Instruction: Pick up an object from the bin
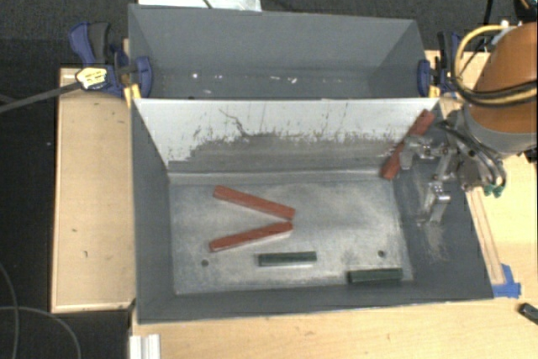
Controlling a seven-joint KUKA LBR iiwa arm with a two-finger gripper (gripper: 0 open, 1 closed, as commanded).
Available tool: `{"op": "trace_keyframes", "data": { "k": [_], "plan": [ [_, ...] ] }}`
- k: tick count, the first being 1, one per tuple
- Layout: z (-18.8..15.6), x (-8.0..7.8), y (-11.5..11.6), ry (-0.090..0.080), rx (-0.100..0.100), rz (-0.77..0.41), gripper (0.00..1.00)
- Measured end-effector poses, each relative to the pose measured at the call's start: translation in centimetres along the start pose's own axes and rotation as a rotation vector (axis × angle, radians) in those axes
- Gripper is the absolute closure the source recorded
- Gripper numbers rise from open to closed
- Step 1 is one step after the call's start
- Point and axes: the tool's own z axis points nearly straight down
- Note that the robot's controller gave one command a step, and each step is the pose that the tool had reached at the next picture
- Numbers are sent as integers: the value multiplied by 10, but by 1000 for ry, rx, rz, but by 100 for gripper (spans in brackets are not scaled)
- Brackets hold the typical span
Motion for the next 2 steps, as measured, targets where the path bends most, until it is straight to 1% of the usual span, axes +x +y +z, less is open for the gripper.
{"op": "trace_keyframes", "data": {
  "k": [1,2],
  "plan": [
    [146,58,55,-10,0,-237,0],
    [126,15,133,-5,-5,-222,0]
  ]
}}
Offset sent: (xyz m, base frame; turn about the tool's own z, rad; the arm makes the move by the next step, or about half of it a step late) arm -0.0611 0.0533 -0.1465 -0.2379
